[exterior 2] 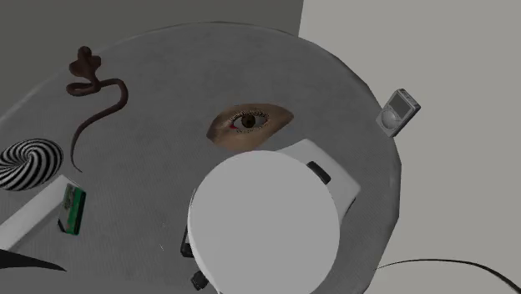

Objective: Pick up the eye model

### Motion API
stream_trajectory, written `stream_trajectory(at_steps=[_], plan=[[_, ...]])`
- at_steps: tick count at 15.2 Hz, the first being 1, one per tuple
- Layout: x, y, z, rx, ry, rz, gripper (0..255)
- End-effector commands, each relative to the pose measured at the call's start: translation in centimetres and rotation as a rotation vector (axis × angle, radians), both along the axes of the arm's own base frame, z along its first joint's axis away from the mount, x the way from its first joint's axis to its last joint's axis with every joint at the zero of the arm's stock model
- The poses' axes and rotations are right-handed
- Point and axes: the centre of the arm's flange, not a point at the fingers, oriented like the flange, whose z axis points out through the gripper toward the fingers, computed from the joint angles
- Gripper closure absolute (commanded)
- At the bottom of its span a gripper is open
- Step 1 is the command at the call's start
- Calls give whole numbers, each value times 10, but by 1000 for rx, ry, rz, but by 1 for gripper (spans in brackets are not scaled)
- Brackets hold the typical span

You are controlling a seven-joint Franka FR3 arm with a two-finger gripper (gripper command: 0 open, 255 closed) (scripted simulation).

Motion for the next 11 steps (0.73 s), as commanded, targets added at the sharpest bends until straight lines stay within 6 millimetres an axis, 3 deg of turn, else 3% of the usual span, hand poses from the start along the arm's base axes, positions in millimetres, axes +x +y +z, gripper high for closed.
stream_trajectory(at_steps=[1, 6, 11], plan=[[0, 0, 0, 0, 0, 0, 0], [52, 35, 13, -8, 6, -290, 0], [111, 54, 25, -17, 13, -579, 0]])
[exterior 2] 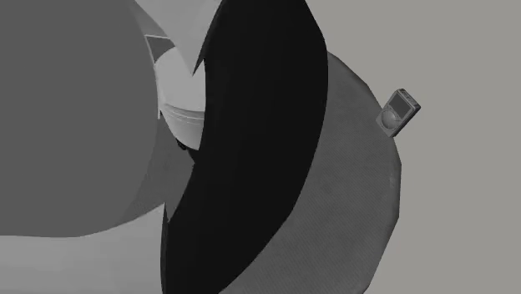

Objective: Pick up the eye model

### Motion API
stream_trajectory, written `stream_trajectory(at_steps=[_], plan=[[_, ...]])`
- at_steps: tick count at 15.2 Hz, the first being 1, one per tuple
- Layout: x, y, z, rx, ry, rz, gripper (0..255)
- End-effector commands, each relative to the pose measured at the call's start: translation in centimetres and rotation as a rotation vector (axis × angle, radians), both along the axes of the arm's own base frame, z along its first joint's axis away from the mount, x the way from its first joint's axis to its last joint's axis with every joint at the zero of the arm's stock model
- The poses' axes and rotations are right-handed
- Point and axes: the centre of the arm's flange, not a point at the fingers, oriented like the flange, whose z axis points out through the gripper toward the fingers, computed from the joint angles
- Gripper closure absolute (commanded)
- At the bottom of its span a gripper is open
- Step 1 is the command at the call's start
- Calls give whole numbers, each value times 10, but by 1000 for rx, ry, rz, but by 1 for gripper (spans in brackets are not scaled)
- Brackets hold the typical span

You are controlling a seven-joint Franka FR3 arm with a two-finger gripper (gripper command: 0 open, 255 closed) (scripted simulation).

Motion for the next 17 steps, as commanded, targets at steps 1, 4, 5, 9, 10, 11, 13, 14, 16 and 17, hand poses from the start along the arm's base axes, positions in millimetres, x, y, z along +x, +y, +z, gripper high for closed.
stream_trajectory(at_steps=[1, 4, 5, 9, 10, 11, 13, 14, 16, 17], plan=[[24, 8, 5, -1, 3, -124, 0], [62, 9, 12, -6, 7, -298, 0], [74, 8, 15, -8, 8, -356, 0], [123, -4, 24, -15, 13, -588, 0], [135, -9, 26, -16, 14, -646, 0], [146, -14, 28, -18, 15, -704, 0], [159, -22, 31, -20, 16, -774, 0], [159, -22, 26, -20, 16, -774, 0], [159, -22, 15, -20, 16, -774, 0], [159, -22, 10, -20, 16, -774, 0]])
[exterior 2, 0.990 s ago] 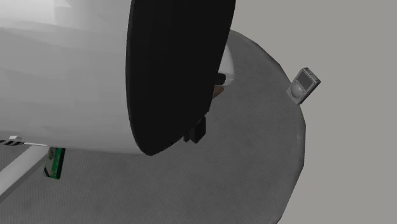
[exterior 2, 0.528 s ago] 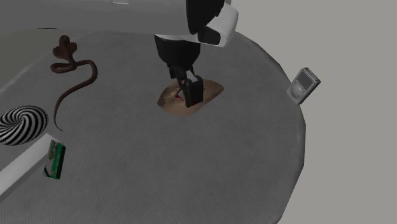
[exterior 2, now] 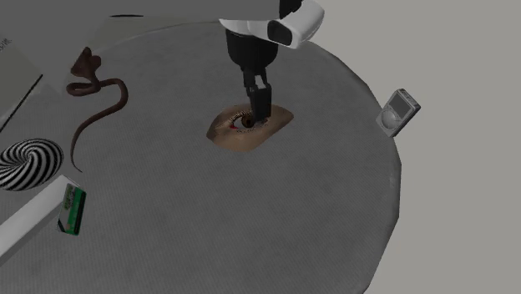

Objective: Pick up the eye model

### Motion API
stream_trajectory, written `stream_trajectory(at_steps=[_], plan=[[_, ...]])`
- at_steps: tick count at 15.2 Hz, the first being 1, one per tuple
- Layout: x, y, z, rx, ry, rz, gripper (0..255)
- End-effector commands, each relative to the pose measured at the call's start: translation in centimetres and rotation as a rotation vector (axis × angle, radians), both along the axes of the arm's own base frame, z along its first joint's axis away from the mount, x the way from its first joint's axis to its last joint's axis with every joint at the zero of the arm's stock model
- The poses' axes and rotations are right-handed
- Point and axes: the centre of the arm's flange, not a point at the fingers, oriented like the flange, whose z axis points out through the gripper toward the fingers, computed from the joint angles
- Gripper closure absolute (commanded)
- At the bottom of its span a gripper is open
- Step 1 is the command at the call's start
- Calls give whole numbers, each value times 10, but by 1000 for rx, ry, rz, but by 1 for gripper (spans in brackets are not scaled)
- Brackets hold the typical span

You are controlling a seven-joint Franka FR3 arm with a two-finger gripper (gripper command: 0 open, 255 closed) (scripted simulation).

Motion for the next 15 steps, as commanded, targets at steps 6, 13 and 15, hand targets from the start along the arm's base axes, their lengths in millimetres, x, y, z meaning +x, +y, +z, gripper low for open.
stream_trajectory(at_steps=[6, 13, 15], plan=[[-1, -1, -23, 0, 0, -3, 255], [-1, -1, -23, 0, 0, -3, 255], [0, -1, -23, 0, 0, -3, 255]])
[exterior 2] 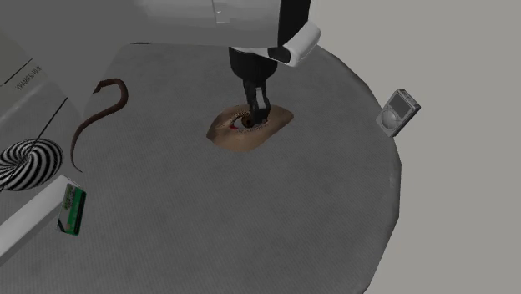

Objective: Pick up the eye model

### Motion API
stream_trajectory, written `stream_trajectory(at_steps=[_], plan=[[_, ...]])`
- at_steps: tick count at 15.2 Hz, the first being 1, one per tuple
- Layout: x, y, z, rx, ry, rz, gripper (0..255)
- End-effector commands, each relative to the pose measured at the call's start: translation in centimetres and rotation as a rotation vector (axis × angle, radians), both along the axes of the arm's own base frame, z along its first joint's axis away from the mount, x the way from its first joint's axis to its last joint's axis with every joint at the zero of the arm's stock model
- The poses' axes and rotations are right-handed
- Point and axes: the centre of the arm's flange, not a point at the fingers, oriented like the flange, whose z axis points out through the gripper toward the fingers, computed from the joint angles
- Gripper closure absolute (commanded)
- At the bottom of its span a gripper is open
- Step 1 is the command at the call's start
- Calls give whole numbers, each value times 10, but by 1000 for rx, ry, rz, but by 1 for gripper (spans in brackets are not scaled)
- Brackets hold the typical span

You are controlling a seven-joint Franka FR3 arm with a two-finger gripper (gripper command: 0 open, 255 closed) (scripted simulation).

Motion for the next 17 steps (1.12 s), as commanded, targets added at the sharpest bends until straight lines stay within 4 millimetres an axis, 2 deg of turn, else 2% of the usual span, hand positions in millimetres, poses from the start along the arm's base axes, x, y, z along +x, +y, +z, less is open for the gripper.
stream_trajectory(at_steps=[1, 15, 17], plan=[[1, 0, 4, 0, 1, 0, 255], [1, 0, 78, 0, 1, 0, 255], [1, 0, 79, 0, 1, 0, 255]])
